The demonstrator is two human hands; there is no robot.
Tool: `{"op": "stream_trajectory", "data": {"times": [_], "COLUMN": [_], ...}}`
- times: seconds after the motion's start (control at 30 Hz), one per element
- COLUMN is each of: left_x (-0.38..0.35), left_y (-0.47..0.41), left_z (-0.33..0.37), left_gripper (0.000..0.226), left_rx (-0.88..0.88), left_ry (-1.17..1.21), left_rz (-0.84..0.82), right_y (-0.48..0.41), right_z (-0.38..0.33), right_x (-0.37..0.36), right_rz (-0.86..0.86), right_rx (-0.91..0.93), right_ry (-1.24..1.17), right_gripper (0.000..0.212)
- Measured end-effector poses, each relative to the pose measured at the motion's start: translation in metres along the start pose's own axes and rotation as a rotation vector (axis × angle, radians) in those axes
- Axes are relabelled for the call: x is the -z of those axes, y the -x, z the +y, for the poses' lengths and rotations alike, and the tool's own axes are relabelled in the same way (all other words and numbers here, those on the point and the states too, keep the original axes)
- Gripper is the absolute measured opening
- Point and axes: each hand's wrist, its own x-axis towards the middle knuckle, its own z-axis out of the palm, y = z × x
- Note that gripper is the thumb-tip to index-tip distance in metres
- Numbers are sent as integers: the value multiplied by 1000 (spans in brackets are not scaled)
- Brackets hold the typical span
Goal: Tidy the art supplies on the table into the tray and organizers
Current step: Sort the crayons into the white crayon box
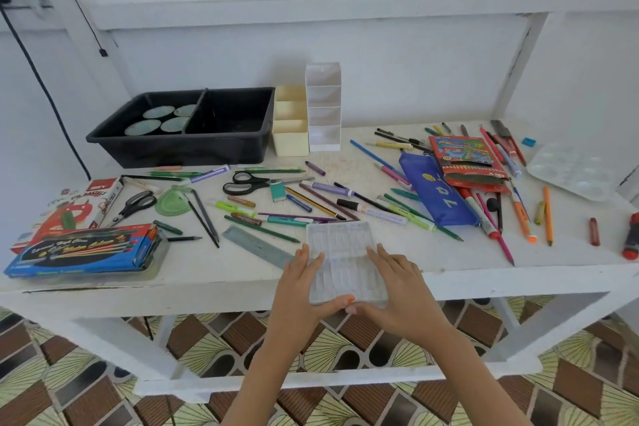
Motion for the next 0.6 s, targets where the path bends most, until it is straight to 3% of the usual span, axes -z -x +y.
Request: {"op": "stream_trajectory", "data": {"times": [0.1,0.27,0.43,0.6], "left_x": [2,0,-6,-8], "left_y": [-12,-30,-40,-40], "left_z": [1,-5,-14,-17], "left_gripper": [95,89,121,115], "left_rx": [-17,-27,-41,-52], "left_ry": [-73,-212,-375,-404], "left_rz": [-24,-64,-93,-76], "right_y": [-12,-27,-36,-39], "right_z": [0,3,4,8], "right_x": [2,2,-3,-7], "right_rz": [-43,-86,-67,-76], "right_rx": [-19,-42,-56,-57], "right_ry": [12,50,118,134], "right_gripper": [128,132,128,112]}}
